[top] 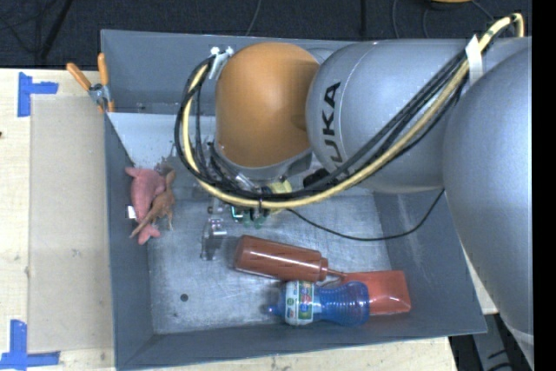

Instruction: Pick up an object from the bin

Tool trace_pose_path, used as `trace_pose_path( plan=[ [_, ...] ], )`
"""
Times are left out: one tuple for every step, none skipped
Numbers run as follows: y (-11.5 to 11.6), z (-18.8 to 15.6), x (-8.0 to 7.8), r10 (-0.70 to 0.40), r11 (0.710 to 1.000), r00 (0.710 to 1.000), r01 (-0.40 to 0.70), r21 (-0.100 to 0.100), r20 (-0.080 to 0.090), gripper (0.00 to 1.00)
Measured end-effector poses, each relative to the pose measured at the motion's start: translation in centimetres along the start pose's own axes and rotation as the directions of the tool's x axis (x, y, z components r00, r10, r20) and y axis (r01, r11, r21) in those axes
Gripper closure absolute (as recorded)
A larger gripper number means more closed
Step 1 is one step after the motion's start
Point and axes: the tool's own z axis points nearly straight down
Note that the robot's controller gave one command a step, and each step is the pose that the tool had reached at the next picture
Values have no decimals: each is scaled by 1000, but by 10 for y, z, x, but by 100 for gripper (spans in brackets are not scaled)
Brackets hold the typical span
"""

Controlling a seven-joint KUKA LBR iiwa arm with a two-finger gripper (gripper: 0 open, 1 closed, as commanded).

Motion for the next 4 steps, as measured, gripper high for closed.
trace_pose_path(
  plan=[
    [-1, -4, -2, 5, 1000, 1000, -5, -1, 7, 100],
    [-1, -4, -2, 6, 1000, 1000, -6, -1, 7, 100],
    [-1, 7, 10, -60, 998, 998, 61, -1, 13, 100],
    [-17, 2, 46, -119, 993, 993, 119, 1, 3, 100]
  ],
)
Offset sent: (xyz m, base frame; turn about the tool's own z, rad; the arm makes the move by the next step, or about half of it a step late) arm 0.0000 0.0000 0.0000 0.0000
